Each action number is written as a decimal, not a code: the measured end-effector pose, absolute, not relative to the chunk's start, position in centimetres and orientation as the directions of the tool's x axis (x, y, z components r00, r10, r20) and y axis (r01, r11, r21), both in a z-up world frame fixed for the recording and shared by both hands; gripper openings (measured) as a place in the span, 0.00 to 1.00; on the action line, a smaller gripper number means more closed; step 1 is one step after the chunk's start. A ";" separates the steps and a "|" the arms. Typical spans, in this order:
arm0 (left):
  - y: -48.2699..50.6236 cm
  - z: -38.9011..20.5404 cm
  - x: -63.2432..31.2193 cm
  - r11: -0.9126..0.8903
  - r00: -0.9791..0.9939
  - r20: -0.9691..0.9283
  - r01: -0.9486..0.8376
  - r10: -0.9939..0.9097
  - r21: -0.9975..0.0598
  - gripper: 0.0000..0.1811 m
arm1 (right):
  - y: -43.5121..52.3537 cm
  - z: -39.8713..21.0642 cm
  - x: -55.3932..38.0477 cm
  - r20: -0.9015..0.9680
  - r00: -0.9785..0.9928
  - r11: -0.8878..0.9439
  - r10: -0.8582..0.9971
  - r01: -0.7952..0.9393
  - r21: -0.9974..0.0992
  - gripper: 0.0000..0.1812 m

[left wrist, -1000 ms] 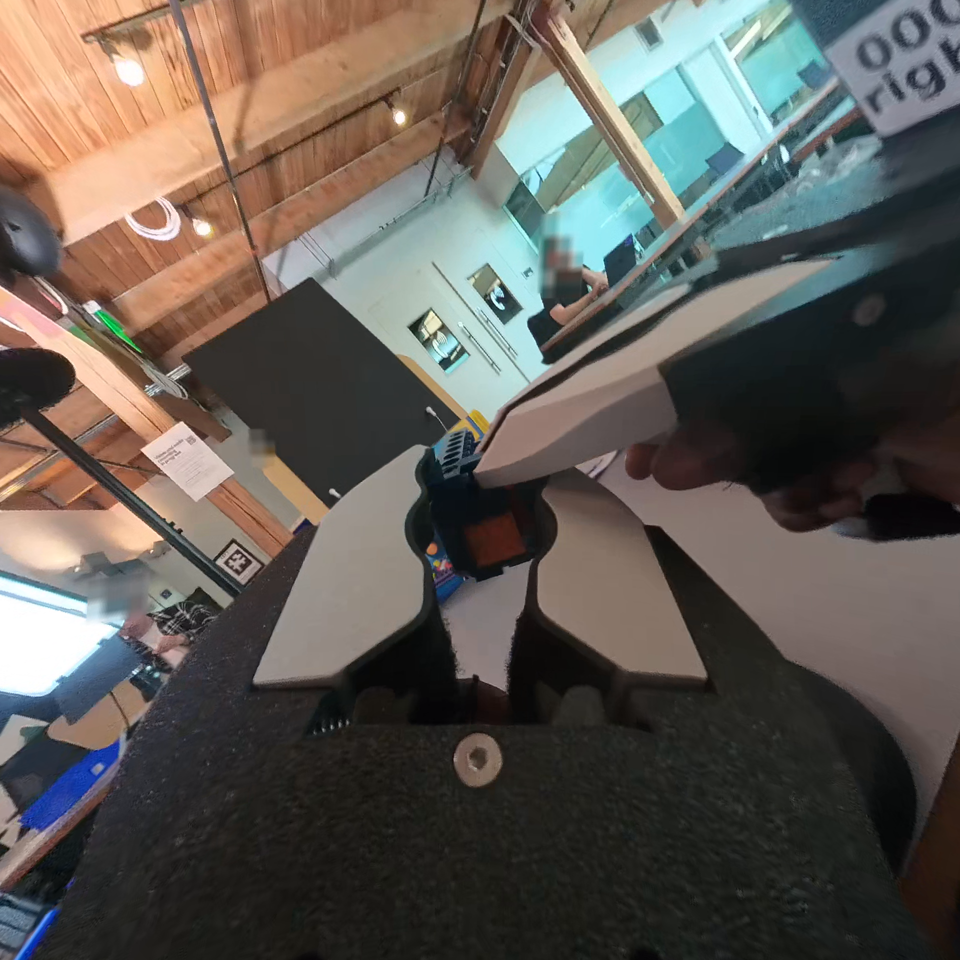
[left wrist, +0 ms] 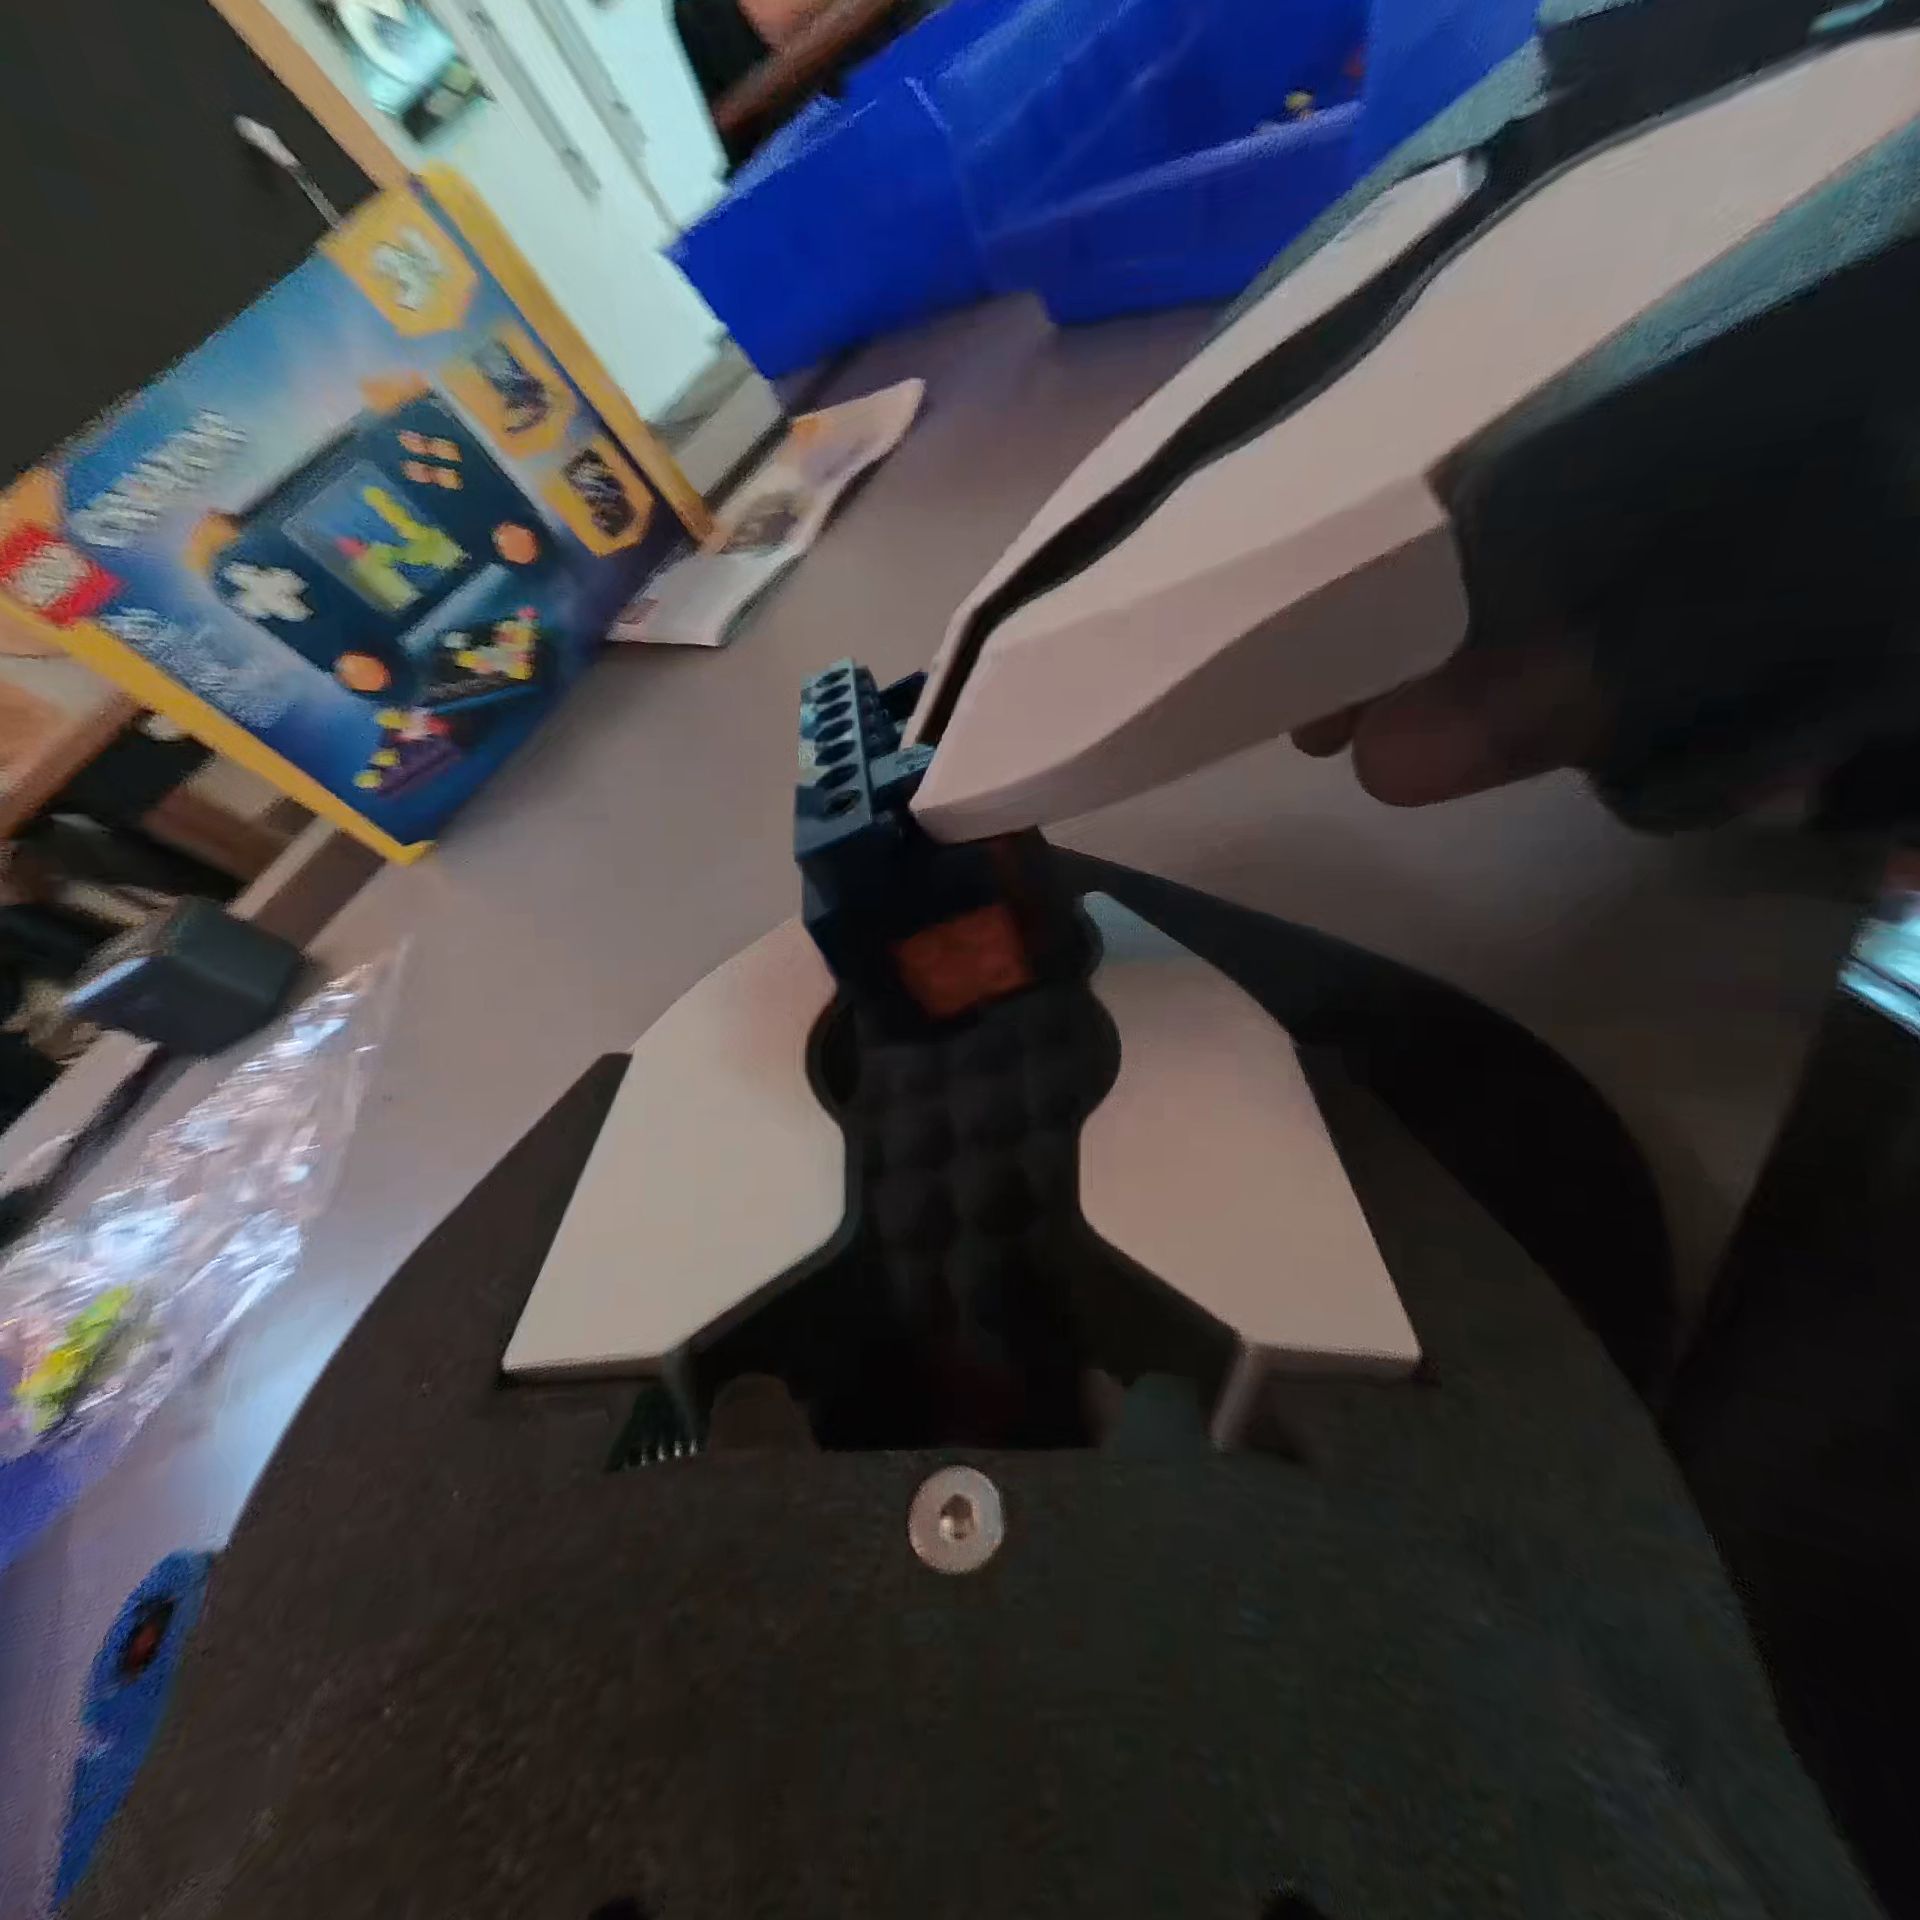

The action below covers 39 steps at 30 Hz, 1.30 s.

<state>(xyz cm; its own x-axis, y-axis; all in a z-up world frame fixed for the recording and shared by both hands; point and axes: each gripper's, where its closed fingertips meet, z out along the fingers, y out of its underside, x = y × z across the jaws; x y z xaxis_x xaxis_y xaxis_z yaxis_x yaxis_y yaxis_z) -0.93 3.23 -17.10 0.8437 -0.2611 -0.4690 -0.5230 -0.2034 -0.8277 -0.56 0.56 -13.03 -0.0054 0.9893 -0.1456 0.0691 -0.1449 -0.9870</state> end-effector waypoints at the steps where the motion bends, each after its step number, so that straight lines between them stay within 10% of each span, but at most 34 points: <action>1: 3.2 -16.7 -1.1 -0.184 0.838 -0.496 -0.537 -0.226 -0.823 0.20 | 0.5 -12.7 -0.6 -0.147 -0.015 -0.146 0.989 0.060 -0.987 0.05; 6: 3.0 -15.5 -1.5 -0.124 0.857 -0.485 -0.508 -0.173 -0.852 0.33 | 0.6 -12.7 -0.8 -0.118 -0.010 -0.117 0.993 0.089 -0.989 0.04; 13: 2.6 -15.6 -1.3 -0.132 0.888 -0.396 -0.433 -0.234 -0.892 0.19 | 0.2 -13.1 -1.1 -0.138 -0.011 -0.137 0.990 0.071 -0.988 0.05; 36: 2.2 -15.7 -0.9 -0.152 0.894 -0.305 -0.369 -0.329 -0.917 0.21 | 0.3 -13.3 0.3 -0.175 0.009 -0.174 0.985 0.132 -0.976 0.04; 39: 1.1 -14.8 -10.0 -0.214 0.975 -0.219 -0.221 -0.033 -0.952 0.19 | 2.7 -13.2 2.6 -0.107 0.100 -0.119 0.989 0.135 -0.984 0.04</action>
